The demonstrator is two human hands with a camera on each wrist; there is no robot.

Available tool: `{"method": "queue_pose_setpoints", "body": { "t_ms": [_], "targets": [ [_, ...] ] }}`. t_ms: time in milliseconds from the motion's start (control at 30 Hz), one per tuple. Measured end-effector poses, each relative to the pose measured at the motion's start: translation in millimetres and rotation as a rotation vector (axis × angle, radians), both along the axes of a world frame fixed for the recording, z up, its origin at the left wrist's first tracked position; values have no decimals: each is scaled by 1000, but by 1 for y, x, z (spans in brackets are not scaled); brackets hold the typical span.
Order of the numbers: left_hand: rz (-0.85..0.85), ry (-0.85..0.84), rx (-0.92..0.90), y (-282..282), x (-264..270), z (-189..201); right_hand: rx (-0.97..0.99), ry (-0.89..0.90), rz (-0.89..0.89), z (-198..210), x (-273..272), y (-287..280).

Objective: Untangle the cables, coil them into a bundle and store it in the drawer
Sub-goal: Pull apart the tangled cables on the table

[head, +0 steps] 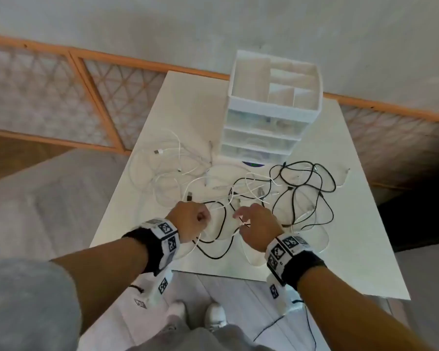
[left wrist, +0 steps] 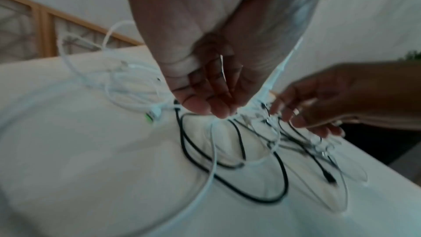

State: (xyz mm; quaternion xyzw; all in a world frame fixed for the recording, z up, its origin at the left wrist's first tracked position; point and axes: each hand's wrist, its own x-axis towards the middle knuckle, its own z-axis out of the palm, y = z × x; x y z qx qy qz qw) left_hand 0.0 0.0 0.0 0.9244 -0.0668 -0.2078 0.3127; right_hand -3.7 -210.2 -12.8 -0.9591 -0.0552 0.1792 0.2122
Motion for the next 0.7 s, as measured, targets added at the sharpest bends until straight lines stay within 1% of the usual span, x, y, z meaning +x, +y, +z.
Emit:
{"method": "queue_pose_setpoints", "body": {
  "t_ms": [100, 167, 233, 300, 400, 467, 567, 633, 700],
  "targets": [
    [-41, 110, 60, -22, -7, -16, -204, 78, 76, -11, -1, 6],
    [-57, 166, 70, -33, -14, -23, -253, 73, 74, -15, 0, 7],
    [-64, 194, 64, -38, -13, -29, -241, 25, 56, -12, 5, 8],
    [-78, 158, 83, -41, -11, -30, -151, -45, 51, -1, 11, 9],
    [-20, 61, 62, -36, -2, -26, 92, -249, -32, 39, 27, 9],
    [46, 5, 5, -29, 10, -15, 199, -399, -96, 75, 38, 6],
    [164, -60, -137, -13, 37, 8, 360, -566, -255, 134, 48, -4],
    [230, -63, -222, 3, 58, 21, 445, -680, -350, 165, 52, -14],
    [255, -33, -269, 20, 73, 30, 531, -780, -431, 185, 56, -23]
  ]
}}
